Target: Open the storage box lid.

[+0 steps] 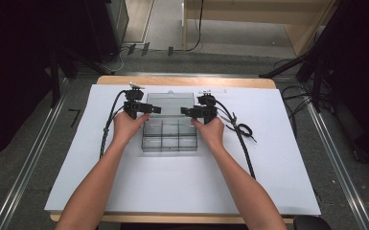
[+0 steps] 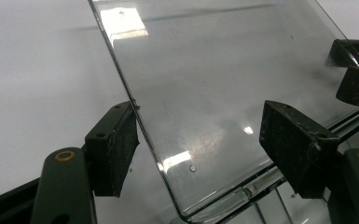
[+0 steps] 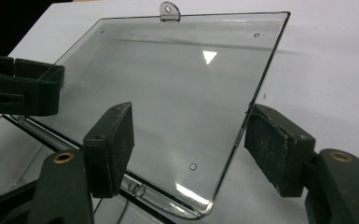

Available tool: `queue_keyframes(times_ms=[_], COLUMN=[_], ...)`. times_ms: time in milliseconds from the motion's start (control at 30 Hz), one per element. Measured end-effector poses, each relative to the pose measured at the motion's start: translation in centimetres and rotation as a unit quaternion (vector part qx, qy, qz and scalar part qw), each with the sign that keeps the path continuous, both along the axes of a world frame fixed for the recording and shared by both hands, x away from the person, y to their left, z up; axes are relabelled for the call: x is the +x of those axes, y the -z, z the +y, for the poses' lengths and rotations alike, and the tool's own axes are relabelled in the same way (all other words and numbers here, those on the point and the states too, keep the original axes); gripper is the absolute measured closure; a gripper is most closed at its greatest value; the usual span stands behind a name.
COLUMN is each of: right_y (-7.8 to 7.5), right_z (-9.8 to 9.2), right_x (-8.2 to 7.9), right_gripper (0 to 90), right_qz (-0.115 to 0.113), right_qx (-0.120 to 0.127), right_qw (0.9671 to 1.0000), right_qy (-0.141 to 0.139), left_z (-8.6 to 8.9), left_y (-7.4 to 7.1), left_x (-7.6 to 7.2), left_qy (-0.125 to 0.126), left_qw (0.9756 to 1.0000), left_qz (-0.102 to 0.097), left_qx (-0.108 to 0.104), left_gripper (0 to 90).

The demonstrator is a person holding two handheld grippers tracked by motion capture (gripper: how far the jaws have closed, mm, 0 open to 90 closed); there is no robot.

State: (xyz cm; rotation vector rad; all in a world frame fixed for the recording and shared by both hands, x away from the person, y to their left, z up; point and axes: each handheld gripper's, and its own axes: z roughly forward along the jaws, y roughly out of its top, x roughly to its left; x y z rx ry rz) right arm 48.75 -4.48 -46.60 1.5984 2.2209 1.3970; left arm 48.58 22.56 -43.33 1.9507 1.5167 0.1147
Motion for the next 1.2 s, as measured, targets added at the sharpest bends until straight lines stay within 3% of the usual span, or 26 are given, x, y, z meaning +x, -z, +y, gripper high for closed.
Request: queue_keyframes(times_ms=[233,400,633,733,967,1200], right_y=[0.0,0.1,0.0,-0.1,-0.6,-1.7], right_z=[0.0,-0.1,-0.1,-0.2,-0.6,-1.5], right_x=[0.0,0.0,0.0,-0.1,-0.2,-0.4], right_gripper=[32.3,33.3,34.6,36.7,39.4,42.3], right_qz=[0.003,-0.001,-0.003,-0.003,-0.008,-0.019], right_qx=[-0.002,-0.011,-0.014,-0.018,-0.020,-0.031], right_qw=[1.0000,0.9999,0.9999,0.9998,0.9998,0.9993], right_qy=[0.000,0.002,0.003,0.002,0.003,-0.002], left_z=[0.1,0.3,0.3,0.3,0.2,0.1], left_y=[0.1,0.3,0.2,0.0,-0.5,-2.0], left_x=[0.0,0.2,0.2,0.1,-0.3,-1.0], left_qy=[-0.001,-0.007,-0.007,-0.005,-0.001,0.008], left_qw=[1.0000,0.9995,0.9996,0.9998,0.9998,0.9997], left_qz=[0.006,0.024,0.025,0.016,0.006,-0.014], left_qx=[-0.001,-0.017,-0.012,0.005,0.020,0.019], left_gripper=[29.2,28.9,28.7,30.2,31.6,32.6])
